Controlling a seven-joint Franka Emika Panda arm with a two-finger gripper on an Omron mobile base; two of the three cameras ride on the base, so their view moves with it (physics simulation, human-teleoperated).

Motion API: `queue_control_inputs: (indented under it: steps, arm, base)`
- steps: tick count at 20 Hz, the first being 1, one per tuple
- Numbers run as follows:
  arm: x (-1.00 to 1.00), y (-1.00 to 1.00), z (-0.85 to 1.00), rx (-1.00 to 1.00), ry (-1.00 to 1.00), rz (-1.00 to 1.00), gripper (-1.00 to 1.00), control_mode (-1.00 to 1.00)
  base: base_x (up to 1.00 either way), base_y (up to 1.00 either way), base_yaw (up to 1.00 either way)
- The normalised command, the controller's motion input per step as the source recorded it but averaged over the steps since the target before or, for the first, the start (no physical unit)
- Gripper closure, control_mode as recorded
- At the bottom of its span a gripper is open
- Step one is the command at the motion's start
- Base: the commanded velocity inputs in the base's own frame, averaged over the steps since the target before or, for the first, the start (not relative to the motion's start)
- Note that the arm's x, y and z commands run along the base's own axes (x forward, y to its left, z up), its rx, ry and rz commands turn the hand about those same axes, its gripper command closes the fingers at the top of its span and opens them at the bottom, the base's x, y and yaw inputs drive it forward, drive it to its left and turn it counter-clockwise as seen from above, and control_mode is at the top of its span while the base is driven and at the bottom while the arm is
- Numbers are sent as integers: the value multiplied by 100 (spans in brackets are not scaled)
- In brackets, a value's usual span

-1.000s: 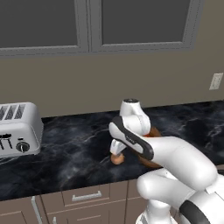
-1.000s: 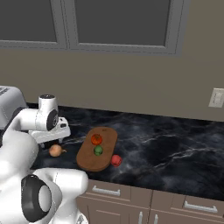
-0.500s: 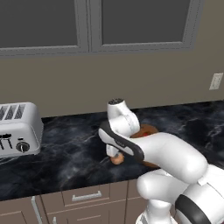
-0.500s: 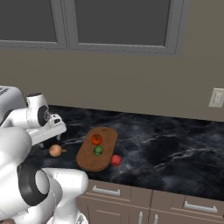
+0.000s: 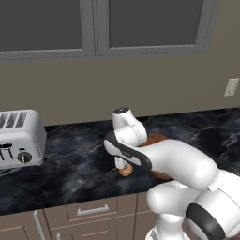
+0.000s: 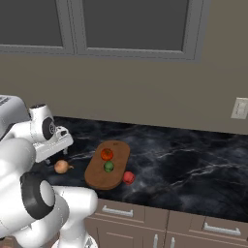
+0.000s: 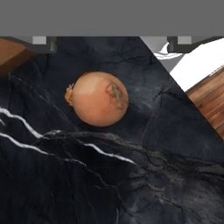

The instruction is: Place the avocado, onion, tomato, and bell pepper on the cutting board.

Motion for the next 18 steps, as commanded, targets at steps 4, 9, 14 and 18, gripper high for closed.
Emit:
queue_control_inputs:
  steps: [4, 9, 14, 18]
  arm:
    - [2, 0, -16, 0, 0, 14, -100, -100]
    - [0, 0, -16, 0, 0, 13, -100, -100]
    - [0, 0, -13, 0, 0, 13, -100, -100]
    - [0, 0, -15, 0, 0, 14, -100, -100]
  base:
    - [0, 0, 0]
    - [0, 0, 0]
    - [0, 0, 0]
    - [0, 0, 0]
